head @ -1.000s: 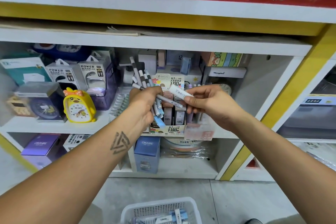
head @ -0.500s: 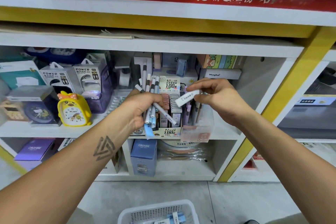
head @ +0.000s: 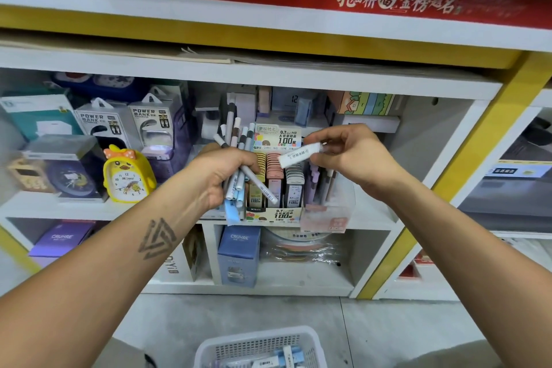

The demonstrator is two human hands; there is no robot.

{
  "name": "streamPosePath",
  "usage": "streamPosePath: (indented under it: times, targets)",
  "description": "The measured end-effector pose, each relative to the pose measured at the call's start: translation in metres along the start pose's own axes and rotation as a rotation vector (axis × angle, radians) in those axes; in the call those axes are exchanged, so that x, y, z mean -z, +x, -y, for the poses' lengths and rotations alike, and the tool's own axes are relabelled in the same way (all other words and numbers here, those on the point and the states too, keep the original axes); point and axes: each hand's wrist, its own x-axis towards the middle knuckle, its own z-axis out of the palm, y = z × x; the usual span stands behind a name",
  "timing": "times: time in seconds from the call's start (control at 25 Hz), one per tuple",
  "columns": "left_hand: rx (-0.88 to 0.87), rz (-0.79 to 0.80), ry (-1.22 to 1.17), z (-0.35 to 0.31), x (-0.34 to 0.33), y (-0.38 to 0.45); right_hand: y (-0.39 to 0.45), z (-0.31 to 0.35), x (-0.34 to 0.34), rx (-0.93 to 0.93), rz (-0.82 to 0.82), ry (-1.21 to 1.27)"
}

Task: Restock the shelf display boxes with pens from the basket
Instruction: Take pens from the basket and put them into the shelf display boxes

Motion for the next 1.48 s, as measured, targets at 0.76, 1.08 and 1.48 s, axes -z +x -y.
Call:
streamPosePath:
  times: [0.76, 1.08, 1.48]
  targets:
    - [-0.037, -0.042, 0.023, -0.008, 0.052, -0.001, 0.016, 0.010, -0.032, 0.055, 0.143, -0.024]
    - [-0.031, -0.053, 0.028, -0.007, 0.063, 0.000, 0.016, 0.009, -0.033, 0.015, 0.169, 0.031]
    - [-0.038, -0.035, 0.088, -0.009, 0.071, 0.000, 0.021, 0.011, -0.035, 0.086, 0.119, -0.120]
